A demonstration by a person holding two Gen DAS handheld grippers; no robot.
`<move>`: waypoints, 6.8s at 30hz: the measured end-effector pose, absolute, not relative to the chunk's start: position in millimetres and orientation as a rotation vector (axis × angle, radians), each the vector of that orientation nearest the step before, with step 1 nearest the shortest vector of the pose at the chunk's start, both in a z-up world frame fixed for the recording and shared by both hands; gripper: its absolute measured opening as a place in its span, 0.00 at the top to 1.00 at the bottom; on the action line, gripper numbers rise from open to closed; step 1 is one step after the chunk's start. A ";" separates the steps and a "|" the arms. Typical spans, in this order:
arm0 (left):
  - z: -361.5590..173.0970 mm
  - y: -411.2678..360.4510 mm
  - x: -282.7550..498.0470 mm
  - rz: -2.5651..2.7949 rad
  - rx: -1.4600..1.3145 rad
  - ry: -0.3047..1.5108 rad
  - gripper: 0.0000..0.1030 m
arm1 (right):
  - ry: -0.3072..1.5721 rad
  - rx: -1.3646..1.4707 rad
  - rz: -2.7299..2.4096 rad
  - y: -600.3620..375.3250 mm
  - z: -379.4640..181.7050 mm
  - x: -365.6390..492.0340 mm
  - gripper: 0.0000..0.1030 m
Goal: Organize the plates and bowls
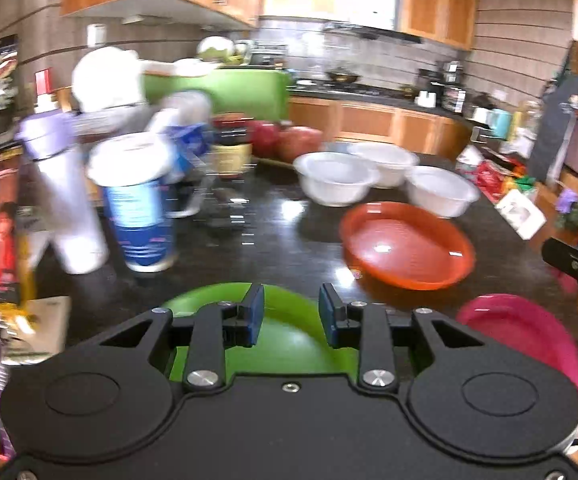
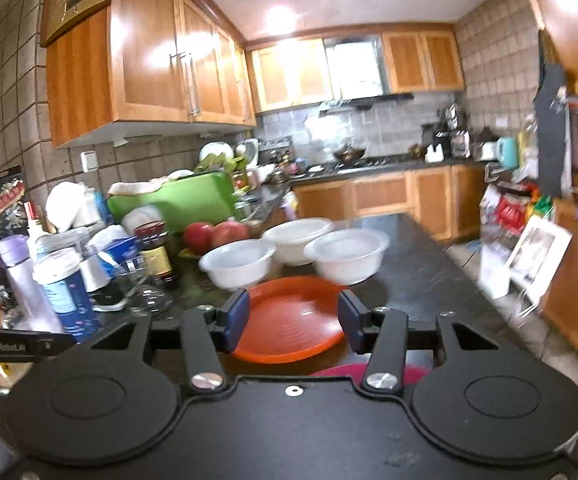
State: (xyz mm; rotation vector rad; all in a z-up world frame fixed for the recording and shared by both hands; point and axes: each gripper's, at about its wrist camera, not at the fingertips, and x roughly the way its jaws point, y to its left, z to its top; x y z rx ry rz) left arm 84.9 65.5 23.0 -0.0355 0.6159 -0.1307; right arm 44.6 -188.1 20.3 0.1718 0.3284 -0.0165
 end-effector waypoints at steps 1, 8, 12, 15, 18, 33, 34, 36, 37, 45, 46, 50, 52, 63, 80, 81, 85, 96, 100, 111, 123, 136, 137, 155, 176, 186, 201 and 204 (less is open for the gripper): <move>23.0 55.7 84.3 -0.143 -0.032 0.613 0.60 | 0.318 0.170 -0.031 -199.1 23.1 40.0 0.50; 14.2 -11.5 83.4 -0.235 -0.025 0.645 0.60 | 0.276 0.120 -0.119 -266.0 30.7 10.3 0.49; 5.5 -36.4 82.0 -0.241 -0.013 0.687 0.60 | 0.296 0.139 -0.108 -300.5 25.5 0.2 0.49; -3.0 -44.5 84.5 -0.225 -0.030 0.742 0.60 | 0.355 0.131 -0.055 -313.2 19.7 2.8 0.59; -8.4 -50.2 79.8 -0.179 -0.042 0.763 0.60 | 0.424 0.122 0.007 -322.2 10.7 9.7 0.63; -28.9 -68.3 82.0 -0.081 -0.067 0.868 0.67 | 0.619 0.126 0.139 -326.4 -36.8 52.9 0.75; -30.0 -68.6 82.2 -0.080 -0.066 0.873 0.68 | 0.625 0.126 0.139 -326.5 -38.4 55.5 0.75; -31.6 -69.2 82.2 -0.078 -0.065 0.882 0.71 | 0.640 0.128 0.144 -327.2 -42.4 60.7 0.75; -31.8 -69.4 82.1 -0.080 -0.063 0.884 0.71 | 0.649 0.131 0.149 -327.7 -44.4 63.7 0.75; -32.6 -63.9 86.4 -0.070 -0.064 0.894 0.71 | 0.701 0.108 0.162 -321.7 -58.2 81.8 0.76; -32.8 -63.7 86.6 -0.077 -0.063 0.897 0.71 | 0.706 0.108 0.166 -321.3 -59.4 83.4 0.76; -36.5 -64.0 92.8 -0.076 -0.069 0.924 0.71 | 0.722 0.105 0.177 -320.6 -61.8 86.2 0.80; -39.1 -64.5 96.0 -0.078 -0.078 0.937 0.71 | 0.729 0.104 0.183 -318.7 -64.0 87.0 0.82; -39.1 -71.1 96.5 -0.069 -0.088 0.922 0.81 | 0.730 0.104 0.159 -316.8 -65.5 86.5 0.89; -19.6 -56.3 83.1 -0.033 -0.088 0.824 0.81 | 0.663 0.101 0.181 -300.6 -50.2 74.6 0.89; -19.1 -52.9 82.9 -0.030 -0.089 0.821 0.81 | 0.661 0.100 0.184 -297.4 -49.3 74.1 0.89; -17.6 -39.1 80.7 -0.021 -0.094 0.809 0.81 | 0.650 0.092 0.195 -282.9 -44.6 73.2 0.89; -13.2 17.9 79.3 0.020 -0.105 0.777 0.82 | 0.632 0.063 0.233 -224.2 -32.6 82.5 0.88; -10.7 38.6 77.2 0.041 -0.102 0.763 0.82 | 0.625 0.056 0.252 -199.8 -28.5 87.4 0.88; -8.6 101.5 79.7 0.090 -0.105 0.746 0.82 | 0.616 0.039 0.303 -131.5 -24.2 101.0 0.88; -17.0 153.5 89.3 0.090 -0.093 0.756 0.81 | 0.637 0.030 0.303 -73.3 -31.5 113.7 0.88; -30.7 180.1 102.7 0.010 -0.077 0.787 0.81 | 0.676 0.025 0.231 -48.9 -40.2 120.5 0.88; -31.5 181.0 103.4 0.005 -0.076 0.788 0.81 | 0.679 0.024 0.226 -48.0 -41.0 120.7 0.88; -36.0 183.1 104.9 -0.042 -0.026 0.765 0.80 | 0.695 0.015 0.174 -40.7 -45.5 124.3 0.87; -33.3 184.1 101.6 -0.041 -0.041 0.759 0.80 | 0.677 0.031 0.170 -42.1 -46.0 124.9 0.84; -31.5 184.1 99.2 -0.036 -0.045 0.759 0.80 | 0.659 0.047 0.158 -43.7 -43.6 121.6 0.79; -24.8 175.6 102.5 -0.005 -0.039 0.771 0.79 | 0.628 0.060 0.152 -46.6 -37.8 112.3 0.78; -24.4 172.9 103.6 0.011 -0.036 0.774 0.79 | 0.618 0.066 0.151 -48.3 -35.9 110.2 0.78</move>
